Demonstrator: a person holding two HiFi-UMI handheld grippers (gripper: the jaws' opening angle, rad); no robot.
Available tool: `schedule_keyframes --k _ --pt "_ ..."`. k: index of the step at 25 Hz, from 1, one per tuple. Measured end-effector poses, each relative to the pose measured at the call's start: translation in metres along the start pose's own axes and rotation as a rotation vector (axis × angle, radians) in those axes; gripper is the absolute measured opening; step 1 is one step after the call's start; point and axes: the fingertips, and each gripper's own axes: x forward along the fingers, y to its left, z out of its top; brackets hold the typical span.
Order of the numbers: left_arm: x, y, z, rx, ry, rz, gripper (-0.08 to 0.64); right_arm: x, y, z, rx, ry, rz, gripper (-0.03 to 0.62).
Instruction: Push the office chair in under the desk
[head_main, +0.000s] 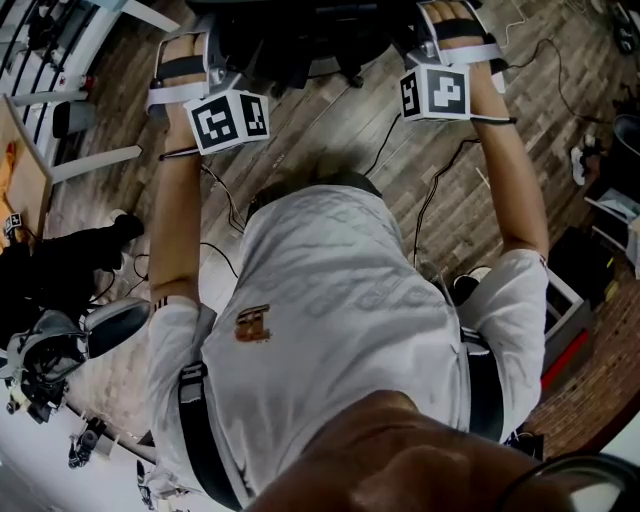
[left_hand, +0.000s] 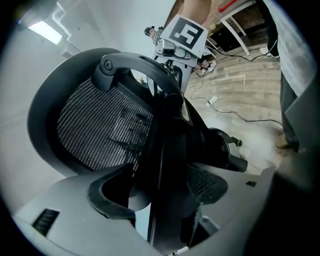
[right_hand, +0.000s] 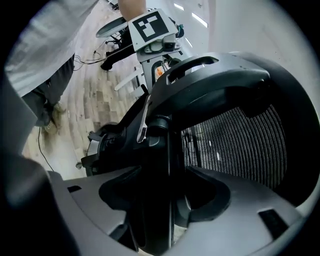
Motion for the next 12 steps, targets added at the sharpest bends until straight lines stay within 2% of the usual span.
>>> schedule_keyframes --k 6,12 --pt "0.005 -0.005 0.0 0.031 0.007 -0.013 0.337 0.004 0.004 0.0 -0.062 0.009 -0.035 0.25" --pt "0.016 -0.002 0.002 0.05 0.002 -0.033 0.339 0.011 -0.001 -0.008 -0.083 0.022 -0.075 0.25"
